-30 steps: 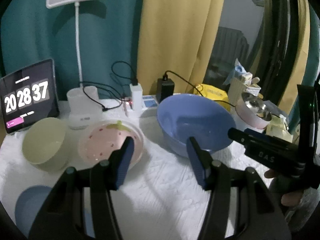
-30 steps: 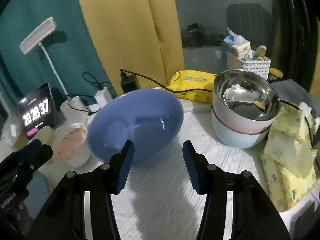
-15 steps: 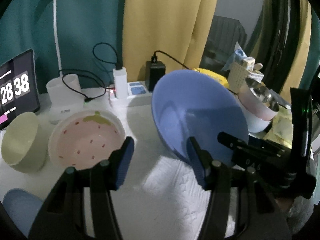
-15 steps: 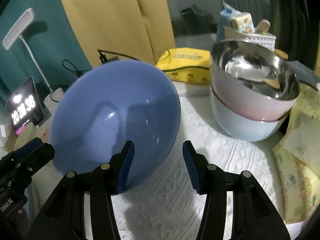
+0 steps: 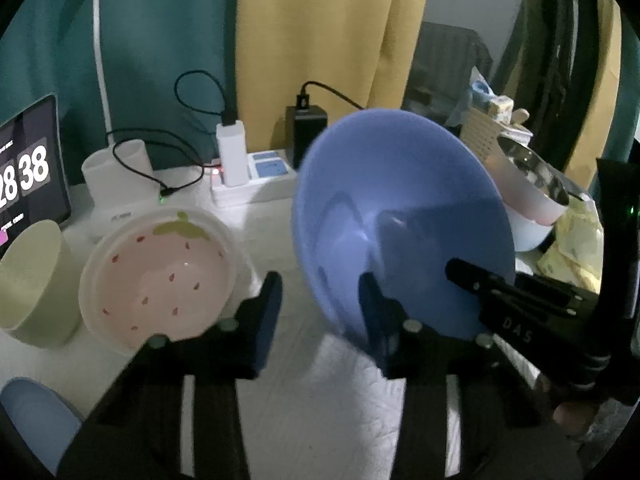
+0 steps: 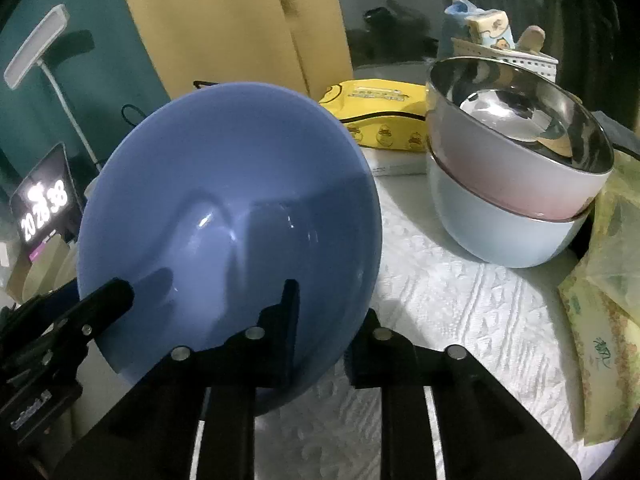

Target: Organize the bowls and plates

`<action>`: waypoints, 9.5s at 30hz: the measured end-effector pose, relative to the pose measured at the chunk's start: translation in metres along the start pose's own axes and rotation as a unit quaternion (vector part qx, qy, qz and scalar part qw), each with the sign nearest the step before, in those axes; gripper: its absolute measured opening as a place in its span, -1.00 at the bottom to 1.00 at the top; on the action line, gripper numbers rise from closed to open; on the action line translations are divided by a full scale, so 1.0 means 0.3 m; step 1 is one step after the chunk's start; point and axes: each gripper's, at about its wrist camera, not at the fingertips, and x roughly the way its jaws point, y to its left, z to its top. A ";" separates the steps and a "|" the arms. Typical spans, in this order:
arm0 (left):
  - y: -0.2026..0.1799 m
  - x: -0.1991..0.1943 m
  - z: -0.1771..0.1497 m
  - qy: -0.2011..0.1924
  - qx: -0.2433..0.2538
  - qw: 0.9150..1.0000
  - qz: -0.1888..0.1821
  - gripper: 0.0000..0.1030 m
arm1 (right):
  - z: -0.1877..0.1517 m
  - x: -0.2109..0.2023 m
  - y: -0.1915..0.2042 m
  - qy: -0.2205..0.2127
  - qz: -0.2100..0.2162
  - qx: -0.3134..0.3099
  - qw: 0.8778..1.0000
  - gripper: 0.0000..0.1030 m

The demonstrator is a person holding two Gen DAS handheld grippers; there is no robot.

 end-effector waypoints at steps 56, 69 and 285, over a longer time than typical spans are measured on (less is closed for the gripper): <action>0.048 -0.381 -0.193 -0.005 -0.004 1.000 -0.030 -0.41 | -0.224 -0.348 0.157 -0.017 -0.011 0.005 1.000 -0.71; 0.075 -0.436 -0.275 0.009 -0.003 0.999 -0.034 -0.41 | -0.319 -0.367 0.198 0.021 -0.003 0.019 1.000 -0.68; 0.119 -0.455 -0.175 0.036 0.017 0.999 -0.026 -0.41 | -0.153 -0.412 0.393 0.042 0.017 0.011 0.999 -0.74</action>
